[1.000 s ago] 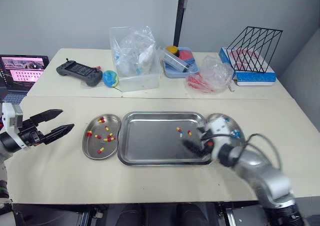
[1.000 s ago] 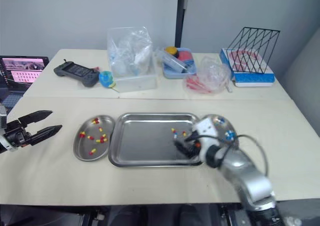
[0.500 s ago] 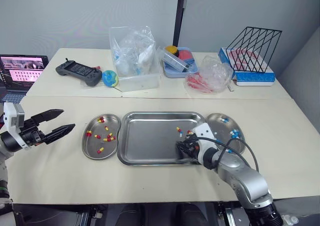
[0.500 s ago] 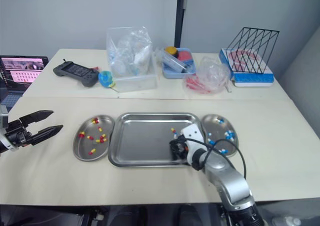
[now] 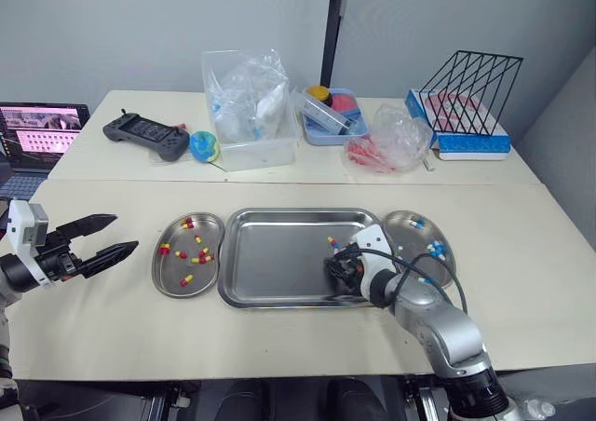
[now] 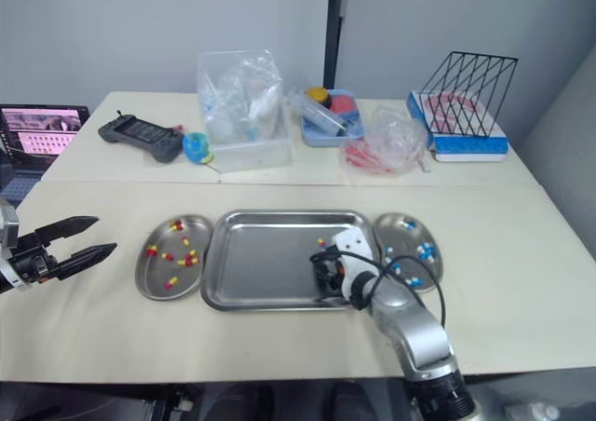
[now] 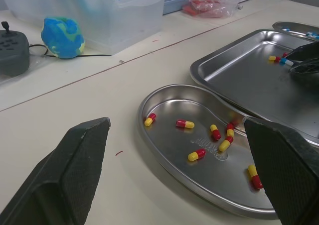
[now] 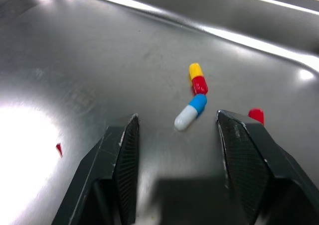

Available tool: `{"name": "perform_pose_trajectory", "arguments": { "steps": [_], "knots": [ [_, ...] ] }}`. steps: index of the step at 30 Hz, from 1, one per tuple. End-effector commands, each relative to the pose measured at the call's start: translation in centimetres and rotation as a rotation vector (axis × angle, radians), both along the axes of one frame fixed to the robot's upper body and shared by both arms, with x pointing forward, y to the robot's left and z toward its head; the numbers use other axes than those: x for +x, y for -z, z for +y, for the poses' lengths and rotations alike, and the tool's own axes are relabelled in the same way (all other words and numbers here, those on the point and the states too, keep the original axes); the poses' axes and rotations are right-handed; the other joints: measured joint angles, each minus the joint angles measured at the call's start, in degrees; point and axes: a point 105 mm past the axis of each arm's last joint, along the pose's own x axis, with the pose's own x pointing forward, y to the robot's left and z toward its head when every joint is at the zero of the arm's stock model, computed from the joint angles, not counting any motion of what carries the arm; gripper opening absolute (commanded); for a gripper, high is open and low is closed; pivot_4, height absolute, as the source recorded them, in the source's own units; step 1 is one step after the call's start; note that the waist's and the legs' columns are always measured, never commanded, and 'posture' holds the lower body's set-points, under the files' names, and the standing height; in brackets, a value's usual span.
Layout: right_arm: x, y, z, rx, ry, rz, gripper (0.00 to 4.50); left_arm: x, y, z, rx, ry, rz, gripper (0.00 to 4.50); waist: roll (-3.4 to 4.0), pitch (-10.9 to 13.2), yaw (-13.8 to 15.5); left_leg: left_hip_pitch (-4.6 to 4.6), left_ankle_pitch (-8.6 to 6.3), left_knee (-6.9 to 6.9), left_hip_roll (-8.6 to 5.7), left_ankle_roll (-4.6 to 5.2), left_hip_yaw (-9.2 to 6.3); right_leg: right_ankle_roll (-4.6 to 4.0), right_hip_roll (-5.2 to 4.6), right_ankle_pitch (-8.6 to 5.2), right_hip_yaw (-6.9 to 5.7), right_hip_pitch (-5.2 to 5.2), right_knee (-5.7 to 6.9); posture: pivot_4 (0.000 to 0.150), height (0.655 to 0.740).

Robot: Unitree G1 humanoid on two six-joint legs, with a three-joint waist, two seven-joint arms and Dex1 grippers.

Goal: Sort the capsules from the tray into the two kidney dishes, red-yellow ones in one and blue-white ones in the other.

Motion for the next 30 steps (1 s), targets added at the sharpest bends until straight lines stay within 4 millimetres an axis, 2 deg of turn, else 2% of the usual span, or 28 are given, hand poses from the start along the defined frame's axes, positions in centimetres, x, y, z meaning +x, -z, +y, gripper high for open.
{"name": "perform_pose_trajectory", "arguments": {
  "steps": [1, 2, 8, 15, 18, 22, 25, 27, 30],
  "knots": [
    [0.1, 0.4, 0.0, -0.005, 0.003, 0.011, 2.66, -0.2, -1.4, 0.1, 0.017, -0.004, -0.031, 4.50, -0.01, -0.01, -0.02, 0.00, 0.00, 0.00, 0.00, 0.00, 0.00, 0.00, 0.00, 0.00, 0.00, 0.00, 0.00, 0.150, 0.7400],
    [0.2, 0.5, 0.0, -0.007, 0.005, 0.011, 2.11, -0.3, -1.4, 0.1, 0.016, -0.004, -0.035, 4.50, -0.02, -0.01, -0.09, 0.00, 0.00, -0.01, 0.00, 0.00, 0.00, 0.00, 0.00, 0.00, 0.00, 0.00, 0.00, 0.150, 0.7400],
    [0.4, 0.6, -0.1, 0.001, 0.024, 0.018, 0.10, -0.5, -1.4, -0.1, 0.013, -0.010, -0.041, 4.50, -0.03, -0.02, -0.04, 0.01, 0.01, -0.01, 0.02, -0.02, -0.01, -0.01, 0.00, 0.00, 0.00, 0.00, 0.01, 0.150, 0.7400],
    [-0.5, -0.7, 0.1, 0.043, -0.023, 0.003, 0.02, -0.6, -1.4, 0.0, 0.007, -0.011, -0.042, 4.50, -0.06, -0.03, -0.02, 0.01, 0.00, -0.03, 0.02, -0.02, -0.02, -0.01, -0.01, 0.00, 0.00, -0.01, 0.00, 0.150, 0.7400],
    [-1.4, -3.2, 0.3, 0.104, -0.102, -0.080, 0.02, -0.4, -1.7, -0.1, 0.001, -0.010, -0.053, 4.50, -0.04, -0.03, 0.01, -0.01, 0.00, -0.04, 0.03, -0.02, -0.02, -0.01, -0.01, 0.00, -0.01, -0.03, 0.00, 0.150, 0.7400],
    [-0.2, -6.2, -5.6, 0.039, -0.042, -0.180, 0.02, -0.3, -1.6, 0.0, -0.016, -0.014, -0.058, 4.50, -0.03, -0.01, 0.25, -0.04, 0.00, 0.00, -0.02, -0.01, -0.03, 0.02, -0.06, 0.01, -0.02, 0.00, -0.06, 0.150, 0.7400],
    [0.0, -6.7, -7.5, 0.024, -0.020, -0.182, 0.02, -0.3, -1.4, 0.0, -0.017, -0.012, -0.056, 4.50, -0.06, -0.02, 0.15, -0.02, 0.00, -0.02, -0.02, -0.01, -0.02, 0.02, -0.07, 0.01, -0.03, 0.01, -0.09, 0.150, 0.7400],
    [0.2, -6.7, -9.8, 0.037, 0.028, -0.144, 0.02, -0.3, -1.3, 0.0, -0.043, -0.013, -0.035, 4.50, -0.06, -0.02, 0.09, 0.01, 0.01, -0.09, 0.05, -0.03, -0.04, -0.06, 0.03, -0.03, -0.05, 0.00, -0.05, 0.150, 0.7400],
    [0.4, -6.3, -11.8, 0.043, 0.071, -0.113, 0.02, -0.1, -1.2, 0.0, -0.052, -0.013, -0.031, 4.50, -0.05, -0.02, 0.01, 0.00, 0.01, -0.13, 0.05, -0.04, -0.01, -0.08, 0.04, -0.05, -0.02, -0.04, -0.02, 0.150, 0.7400]
  ]
}}
